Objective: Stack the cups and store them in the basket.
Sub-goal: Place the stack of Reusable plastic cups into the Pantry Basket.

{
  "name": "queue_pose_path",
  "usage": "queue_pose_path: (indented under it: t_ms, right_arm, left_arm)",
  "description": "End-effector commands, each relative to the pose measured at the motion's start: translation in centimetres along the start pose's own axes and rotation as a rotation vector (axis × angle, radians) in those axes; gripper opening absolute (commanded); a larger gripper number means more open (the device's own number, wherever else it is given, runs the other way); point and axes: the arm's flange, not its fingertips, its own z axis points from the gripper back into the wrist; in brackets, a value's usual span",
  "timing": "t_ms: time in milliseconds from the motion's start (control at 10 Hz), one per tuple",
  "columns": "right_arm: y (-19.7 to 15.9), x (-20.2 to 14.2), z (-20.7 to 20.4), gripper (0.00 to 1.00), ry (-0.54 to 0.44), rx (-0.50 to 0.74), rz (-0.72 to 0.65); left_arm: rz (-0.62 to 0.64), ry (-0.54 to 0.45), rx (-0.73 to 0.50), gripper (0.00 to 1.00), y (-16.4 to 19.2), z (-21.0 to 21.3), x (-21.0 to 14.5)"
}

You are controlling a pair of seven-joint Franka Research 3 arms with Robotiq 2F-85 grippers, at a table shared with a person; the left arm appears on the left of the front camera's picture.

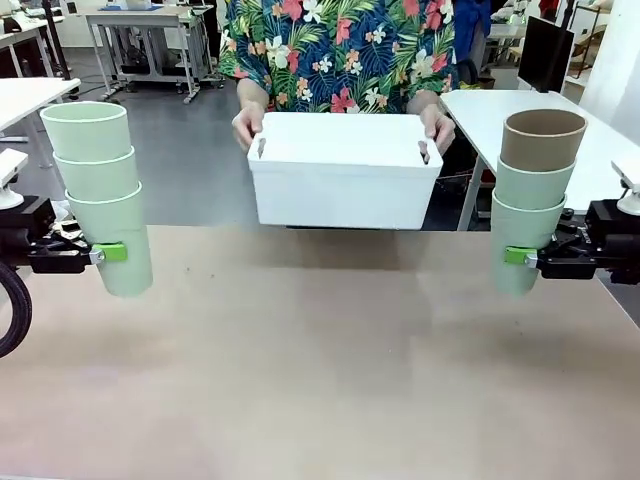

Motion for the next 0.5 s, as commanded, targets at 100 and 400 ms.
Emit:
queue_pose_path:
  t_ms: [100,400]
  right_arm:
    - [0.02,0.35,0.0,0.85,-0.001,0.0,0.008]
    - [0.02,0.35,0.0,0.85,-0.001,0.0,0.008]
  left_arm:
    - [-0.007,-0.009,-0.002,0.87,-0.06,0.04,0.34]
    - [-0.007,-0.009,-0.002,0.87,-0.06,0.04,0.34]
